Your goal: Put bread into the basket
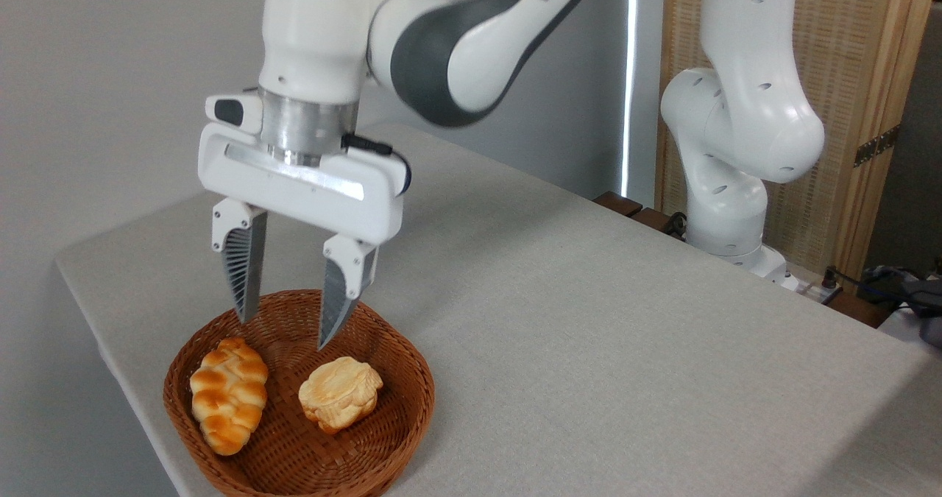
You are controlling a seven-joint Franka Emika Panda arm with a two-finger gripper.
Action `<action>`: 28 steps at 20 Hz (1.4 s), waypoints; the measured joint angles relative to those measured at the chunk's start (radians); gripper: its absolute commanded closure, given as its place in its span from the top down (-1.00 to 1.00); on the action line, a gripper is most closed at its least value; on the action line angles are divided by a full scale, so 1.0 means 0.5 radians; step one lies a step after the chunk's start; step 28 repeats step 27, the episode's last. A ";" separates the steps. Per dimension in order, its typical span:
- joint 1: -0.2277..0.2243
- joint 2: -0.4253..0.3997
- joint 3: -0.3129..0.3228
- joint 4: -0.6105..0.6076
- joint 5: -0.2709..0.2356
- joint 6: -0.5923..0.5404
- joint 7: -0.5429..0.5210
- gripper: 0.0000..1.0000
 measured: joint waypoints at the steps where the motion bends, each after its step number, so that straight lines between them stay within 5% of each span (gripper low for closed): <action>1: 0.001 -0.011 0.007 0.021 0.002 -0.060 0.005 1.00; 7: 0.001 -0.097 0.028 0.140 0.045 -0.580 0.250 1.00; 12: 0.003 -0.142 0.032 0.175 0.048 -0.802 0.548 1.00; 20: 0.006 -0.158 0.071 0.179 0.050 -0.868 1.170 1.00; 28: 0.008 -0.158 0.090 0.179 0.050 -0.874 1.236 1.00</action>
